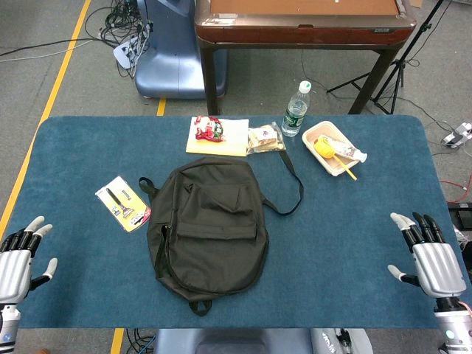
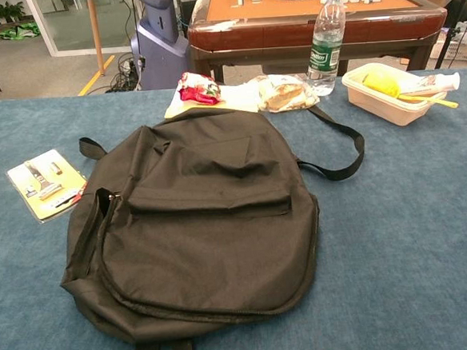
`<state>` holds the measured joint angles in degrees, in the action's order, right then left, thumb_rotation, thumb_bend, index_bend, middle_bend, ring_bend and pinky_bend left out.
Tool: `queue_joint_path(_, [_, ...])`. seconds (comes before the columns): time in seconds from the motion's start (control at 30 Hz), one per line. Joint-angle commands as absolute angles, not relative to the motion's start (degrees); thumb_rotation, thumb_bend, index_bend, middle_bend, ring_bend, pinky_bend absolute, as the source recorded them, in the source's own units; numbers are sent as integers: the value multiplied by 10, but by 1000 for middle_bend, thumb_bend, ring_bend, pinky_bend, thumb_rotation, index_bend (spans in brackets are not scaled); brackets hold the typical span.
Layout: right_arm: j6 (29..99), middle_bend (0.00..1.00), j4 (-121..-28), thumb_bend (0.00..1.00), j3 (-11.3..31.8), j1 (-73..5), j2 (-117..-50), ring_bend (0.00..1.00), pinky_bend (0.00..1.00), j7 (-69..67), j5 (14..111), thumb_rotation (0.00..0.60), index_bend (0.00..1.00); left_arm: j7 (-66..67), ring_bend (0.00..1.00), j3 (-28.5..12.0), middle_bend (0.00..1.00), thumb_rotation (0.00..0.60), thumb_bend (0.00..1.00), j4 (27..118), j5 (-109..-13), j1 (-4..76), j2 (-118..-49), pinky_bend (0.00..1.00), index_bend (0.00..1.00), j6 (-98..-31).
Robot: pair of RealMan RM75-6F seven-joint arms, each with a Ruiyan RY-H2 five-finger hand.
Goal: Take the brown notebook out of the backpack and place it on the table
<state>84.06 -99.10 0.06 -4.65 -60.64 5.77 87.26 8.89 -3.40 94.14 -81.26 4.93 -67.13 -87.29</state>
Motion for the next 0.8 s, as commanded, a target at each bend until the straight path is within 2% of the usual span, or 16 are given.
queue_joint_path(0.03, [838,160,-992,22,-1,-48,-606,36,74,52,880,600,123,89,150,-34,125,600,313,942,-813,49,-672,142,194,-872])
queue_joint_path(0.17, [816,160,-997,21,-9,-62,-609,36,74,45,903,600,127,90,149,-35,125,600,313,944,-815,48,-671,142,194,-873])
queue_joint_path(0.47, [702,160,-1023,22,-15,-148,-643,36,74,42,973,600,127,88,150,-35,125,600,313,947,-823,47,-671,142,194,-875])
queue_joint_path(0.7, [590,160,-1029,21,-4,-233,-702,36,74,43,985,600,127,90,150,-35,125,600,313,952,-825,43,-667,142,194,-880])
queue_joint_path(0.8, [547,154,-1018,21,6,-269,-747,36,74,47,980,600,127,91,149,-34,125,600,313,955,-828,42,-665,142,194,-880])
